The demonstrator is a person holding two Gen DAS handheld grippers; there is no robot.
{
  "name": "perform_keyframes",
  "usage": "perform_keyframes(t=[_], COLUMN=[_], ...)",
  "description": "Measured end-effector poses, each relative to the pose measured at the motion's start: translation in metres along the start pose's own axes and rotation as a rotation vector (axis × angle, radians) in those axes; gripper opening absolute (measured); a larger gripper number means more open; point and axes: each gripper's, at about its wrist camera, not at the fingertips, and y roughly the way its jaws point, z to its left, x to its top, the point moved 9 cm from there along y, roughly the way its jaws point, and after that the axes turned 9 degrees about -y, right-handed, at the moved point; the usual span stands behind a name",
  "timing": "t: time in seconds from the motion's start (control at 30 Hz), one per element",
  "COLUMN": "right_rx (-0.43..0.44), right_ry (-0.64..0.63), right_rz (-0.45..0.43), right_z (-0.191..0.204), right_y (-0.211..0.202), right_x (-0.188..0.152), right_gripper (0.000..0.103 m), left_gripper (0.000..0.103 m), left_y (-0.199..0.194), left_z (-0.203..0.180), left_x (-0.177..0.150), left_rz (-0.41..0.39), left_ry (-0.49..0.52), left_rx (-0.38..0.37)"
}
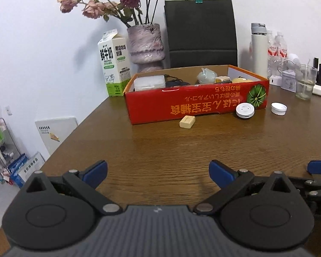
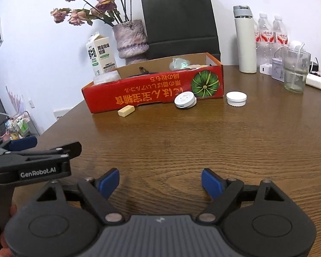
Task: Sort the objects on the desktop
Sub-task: 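Withdraw both tools from the box back over the table, then grasp a white round cap with the right tool while the left tool grasps another white cap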
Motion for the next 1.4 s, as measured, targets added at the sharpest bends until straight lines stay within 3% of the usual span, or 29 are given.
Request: perform_keyframes(t=[0.2, 0.27, 0.3, 0.37, 0.43, 0.53, 0.6, 0.77, 0.87, 0.93, 0.97, 1.07, 1.13, 1.2, 1.3, 1.37, 1.4], right_rx=[0.005, -0.015, -0.030, -0.052, -0.088, -0.170, -0.186, -0.204, -0.149, 0.026, 0.114, 0.203, 0.331, 0.397, 0.340, 0.347, 0.356], right_ry=[-0.010, -0.017, -0.034, -0.082, -0.137, -0.249, -0.304, -0.313, -0.188, -0.012, 0.068, 0.140, 0.248, 0.339, 0.344, 0.354, 0.350], right_rz=[0.012, 0.024, 0.021, 0.004, -0.012, -0.053, -0.068, 0.022, 0.021, 0.062, 0.031, -0.083, -0.067, -0.027, -0.016, -0.023, -0.024], right_z=[0.001, -0.003, -0.006, -0.013, -0.018, -0.020, -0.017, -0.017, -0.026, -0.033, -0.037, -0.040, -0.041, -0.044, -0.048, -0.049, -0.048], right_y=[0.003, 0.005, 0.006, 0.012, 0.028, 0.066, 0.096, 0.148, 0.138, 0.122, 0.112, 0.090, 0.094, 0.102, 0.108, 0.107, 0.106], right_x=[0.002, 0.008, 0.014, 0.032, 0.057, 0.092, 0.103, 0.104, 0.102, 0.099, 0.101, 0.112, 0.111, 0.104, 0.103, 0.107, 0.108], right_gripper=[0.083, 0.082, 0.082, 0.082, 0.081, 0.074, 0.061, 0.038, 0.038, 0.038, 0.038, 0.038, 0.038, 0.038, 0.038, 0.038, 0.038], left_gripper=[0.103, 0.103, 0.103, 0.103, 0.103, 0.103, 0.103, 0.103, 0.100, 0.099, 0.099, 0.095, 0.094, 0.096, 0.093, 0.068, 0.065], left_y=[0.005, 0.016, 0.023, 0.036, 0.055, 0.099, 0.119, 0.142, 0.149, 0.148, 0.147, 0.144, 0.133, 0.118, 0.099, 0.091, 0.088], left_z=[-0.001, -0.002, -0.001, 0.002, -0.006, -0.024, -0.033, -0.037, -0.034, -0.029, -0.026, -0.020, -0.024, -0.037, -0.070, -0.087, -0.093], left_x=[-0.003, -0.004, 0.000, 0.021, 0.045, 0.068, 0.077, 0.079, 0.069, 0.069, 0.071, 0.073, 0.074, 0.074, 0.062, 0.051, 0.046], left_rz=[0.046, 0.127, 0.152, 0.118, 0.109, 0.153, 0.126, 0.103, 0.146, 0.150, 0.140, 0.136, 0.119, 0.085, 0.025, -0.006, -0.005], left_ry=[0.005, 0.009, 0.018, 0.032, 0.055, 0.090, 0.105, 0.004, -0.062, -0.091, -0.105, -0.140, -0.142, -0.084, 0.138, 0.244, 0.274], left_rx=[-0.008, -0.031, -0.021, 0.029, -0.001, -0.058, -0.074, -0.152, -0.164, -0.170, -0.174, -0.178, -0.235, -0.315, -0.363, -0.383, -0.402])
